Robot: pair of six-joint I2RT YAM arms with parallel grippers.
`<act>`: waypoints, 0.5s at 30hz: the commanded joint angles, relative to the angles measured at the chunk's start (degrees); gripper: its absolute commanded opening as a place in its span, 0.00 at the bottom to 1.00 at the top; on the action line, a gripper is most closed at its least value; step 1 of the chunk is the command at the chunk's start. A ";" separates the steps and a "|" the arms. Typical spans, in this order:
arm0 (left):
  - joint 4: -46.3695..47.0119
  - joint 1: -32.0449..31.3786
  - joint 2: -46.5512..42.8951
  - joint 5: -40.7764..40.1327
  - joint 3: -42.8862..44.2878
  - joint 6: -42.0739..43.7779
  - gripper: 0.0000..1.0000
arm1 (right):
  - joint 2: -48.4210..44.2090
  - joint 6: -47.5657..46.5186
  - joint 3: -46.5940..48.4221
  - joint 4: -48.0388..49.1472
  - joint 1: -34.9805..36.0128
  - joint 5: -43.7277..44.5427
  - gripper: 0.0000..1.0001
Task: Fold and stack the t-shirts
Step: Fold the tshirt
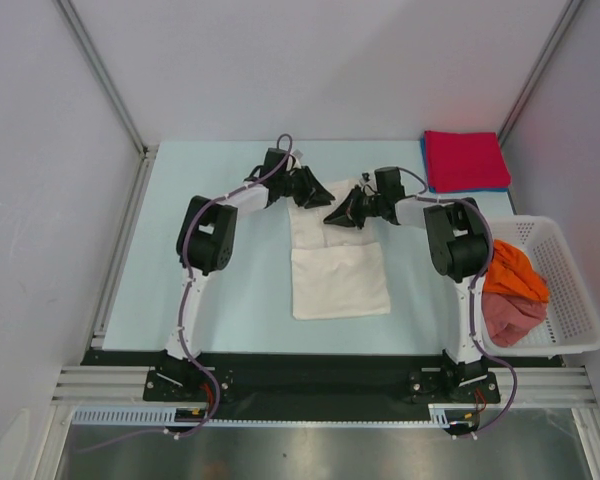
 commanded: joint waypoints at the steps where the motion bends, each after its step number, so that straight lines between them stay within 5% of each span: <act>1: 0.98 0.29 2.80 0.07 2.98 -1.05 0.30 | -1.05 -1.93 -4.27 0.22 1.21 -0.99 0.00; 6: -2.26 1.17 6.94 -0.20 7.11 0.00 0.29 | 0.96 -2.62 -9.03 2.61 1.31 -0.90 0.00; 15: -11.05 2.93 5.03 -1.07 13.97 4.75 0.34 | -4.21 -7.81 -2.54 -8.72 -0.71 0.06 0.00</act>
